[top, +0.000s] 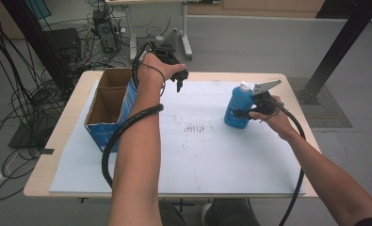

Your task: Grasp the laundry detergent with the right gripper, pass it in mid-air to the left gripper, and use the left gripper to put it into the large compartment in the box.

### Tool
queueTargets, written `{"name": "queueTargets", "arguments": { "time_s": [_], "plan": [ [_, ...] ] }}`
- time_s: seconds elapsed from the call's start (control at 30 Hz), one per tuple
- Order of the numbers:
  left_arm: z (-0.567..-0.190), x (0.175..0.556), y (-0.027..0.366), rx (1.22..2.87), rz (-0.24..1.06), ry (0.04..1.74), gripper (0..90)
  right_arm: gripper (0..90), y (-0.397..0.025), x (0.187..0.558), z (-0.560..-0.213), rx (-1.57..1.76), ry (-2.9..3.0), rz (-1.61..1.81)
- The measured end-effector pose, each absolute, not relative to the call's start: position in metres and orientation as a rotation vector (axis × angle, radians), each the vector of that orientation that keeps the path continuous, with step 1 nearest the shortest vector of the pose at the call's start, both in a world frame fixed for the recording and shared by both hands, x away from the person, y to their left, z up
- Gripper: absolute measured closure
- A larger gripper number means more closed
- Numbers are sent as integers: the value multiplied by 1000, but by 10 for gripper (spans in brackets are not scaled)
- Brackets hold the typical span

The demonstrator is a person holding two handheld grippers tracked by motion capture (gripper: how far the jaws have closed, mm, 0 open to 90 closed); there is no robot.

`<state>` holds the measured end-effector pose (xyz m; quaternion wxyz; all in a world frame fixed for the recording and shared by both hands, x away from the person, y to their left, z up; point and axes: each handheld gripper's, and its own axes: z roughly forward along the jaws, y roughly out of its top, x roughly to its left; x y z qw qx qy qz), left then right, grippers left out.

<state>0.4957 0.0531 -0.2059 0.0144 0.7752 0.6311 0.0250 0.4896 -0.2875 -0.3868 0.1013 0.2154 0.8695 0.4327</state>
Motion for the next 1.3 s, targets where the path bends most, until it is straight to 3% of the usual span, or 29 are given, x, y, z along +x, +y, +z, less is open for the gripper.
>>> {"name": "queueTargets", "arguments": {
  "time_s": [1.3],
  "plan": [
    [-204,495,55,2409,84,1963,64,422,-288,490,-387,638,2569,1279]
  ]
}}
